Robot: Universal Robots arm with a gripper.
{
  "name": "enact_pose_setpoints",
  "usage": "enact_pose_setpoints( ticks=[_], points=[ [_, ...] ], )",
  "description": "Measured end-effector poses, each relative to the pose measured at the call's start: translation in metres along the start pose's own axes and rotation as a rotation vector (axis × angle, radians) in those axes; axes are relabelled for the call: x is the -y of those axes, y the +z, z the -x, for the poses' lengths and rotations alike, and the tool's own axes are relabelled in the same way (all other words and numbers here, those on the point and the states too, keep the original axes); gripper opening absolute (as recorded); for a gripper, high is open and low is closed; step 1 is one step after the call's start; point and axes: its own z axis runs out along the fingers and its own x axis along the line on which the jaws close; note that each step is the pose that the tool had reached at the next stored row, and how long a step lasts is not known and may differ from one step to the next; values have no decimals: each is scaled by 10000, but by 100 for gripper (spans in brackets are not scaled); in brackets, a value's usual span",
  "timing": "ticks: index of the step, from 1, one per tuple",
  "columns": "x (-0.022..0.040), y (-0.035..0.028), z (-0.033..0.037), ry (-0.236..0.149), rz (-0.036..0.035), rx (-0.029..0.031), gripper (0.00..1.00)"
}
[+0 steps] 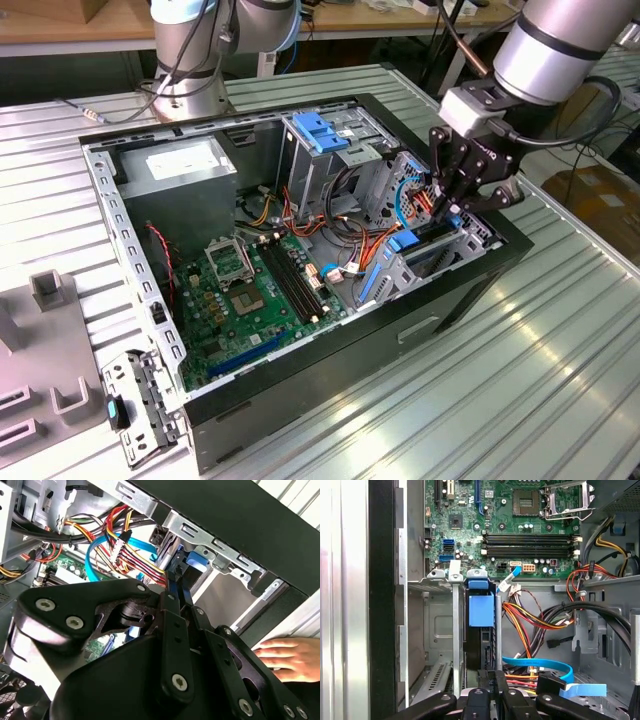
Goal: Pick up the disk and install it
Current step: 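Insert the first disk wire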
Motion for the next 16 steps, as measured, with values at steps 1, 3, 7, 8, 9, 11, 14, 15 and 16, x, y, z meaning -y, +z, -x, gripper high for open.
enact_pose_setpoints(
  ticks=[1, 3, 7, 8, 9, 11, 14, 15, 16],
  points=[
    [0, 5, -1, 0, 0, 2, 16],
    [0, 12, -1, 1, 0, 2, 16],
    [-1, 35, -1, 1, 5, 5, 16],
    [-1, 46, -2, 2, 13, 8, 16],
    [-1, 55, -2, 2, 21, 8, 16],
    [0, 60, -2, 2, 26, 4, 16],
    [0, 62, -2, 1, 28, 9, 16],
    [0, 63, -1, 1, 25, 10, 17],
    [0, 54, -1, 0, 22, 8, 24]
  ],
)
